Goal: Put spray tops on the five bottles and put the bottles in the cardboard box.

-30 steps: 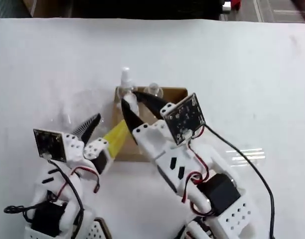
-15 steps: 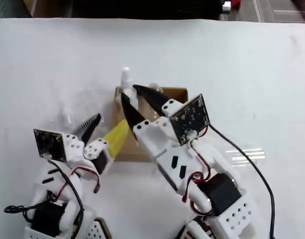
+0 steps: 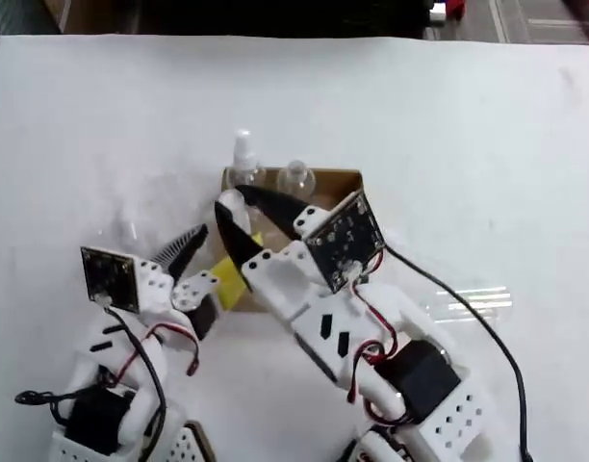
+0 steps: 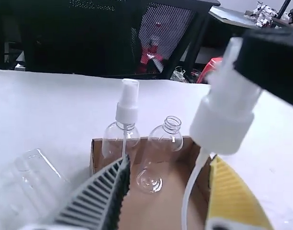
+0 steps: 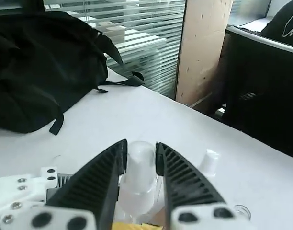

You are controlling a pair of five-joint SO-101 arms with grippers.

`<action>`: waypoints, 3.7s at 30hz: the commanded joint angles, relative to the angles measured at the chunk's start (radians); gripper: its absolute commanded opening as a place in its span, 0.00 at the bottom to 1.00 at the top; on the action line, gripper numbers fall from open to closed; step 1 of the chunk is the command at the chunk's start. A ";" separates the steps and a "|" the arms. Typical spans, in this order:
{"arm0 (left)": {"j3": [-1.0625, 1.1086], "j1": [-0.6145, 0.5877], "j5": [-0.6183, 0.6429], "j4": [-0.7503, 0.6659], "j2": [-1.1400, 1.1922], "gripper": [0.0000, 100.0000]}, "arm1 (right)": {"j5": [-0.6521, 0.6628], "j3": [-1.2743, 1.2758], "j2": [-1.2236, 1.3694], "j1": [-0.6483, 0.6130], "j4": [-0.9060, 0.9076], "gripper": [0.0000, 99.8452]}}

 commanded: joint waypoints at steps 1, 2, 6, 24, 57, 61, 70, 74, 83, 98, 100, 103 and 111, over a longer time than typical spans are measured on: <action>-0.003 0.008 0.005 -0.031 -0.012 0.25 | 0.005 -0.021 -0.008 0.015 0.033 0.02; -0.003 0.008 0.005 -0.029 -0.012 0.25 | 0.005 -0.021 -0.008 0.013 0.038 0.02; -0.003 -0.008 0.005 -0.029 -0.012 0.25 | 0.005 -0.021 -0.008 0.015 0.047 0.02; -0.009 -0.064 0.005 -0.029 -0.012 0.25 | 0.005 -0.060 0.004 0.240 -0.202 0.02; 0.015 -0.444 0.011 -0.069 -0.012 0.25 | 0.003 -0.126 0.384 0.424 -0.487 0.02; 0.015 -0.444 0.011 -0.069 -0.012 0.25 | 0.003 -0.117 0.390 0.424 -0.484 0.02; 0.015 -0.444 0.011 -0.069 -0.012 0.25 | 0.003 -0.043 0.387 0.424 -0.487 0.02; 0.015 -0.443 0.011 -0.069 -0.012 0.25 | 0.003 0.000 0.387 0.418 -0.489 0.02; 0.017 -0.443 0.011 -0.069 -0.012 0.25 | 0.003 0.087 0.394 0.417 -0.553 0.02; 0.017 -0.443 0.012 -0.069 -0.012 0.25 | 0.005 0.141 0.513 0.383 -0.650 0.02; 0.017 -0.443 0.012 -0.069 -0.012 0.25 | 0.005 0.141 0.544 0.383 -0.656 0.02; 0.017 -0.443 0.012 -0.069 -0.012 0.25 | 0.005 0.141 0.576 0.383 -0.677 0.02; 0.017 -0.443 0.012 -0.069 -0.012 0.25 | 0.005 0.143 0.604 0.383 -0.680 0.02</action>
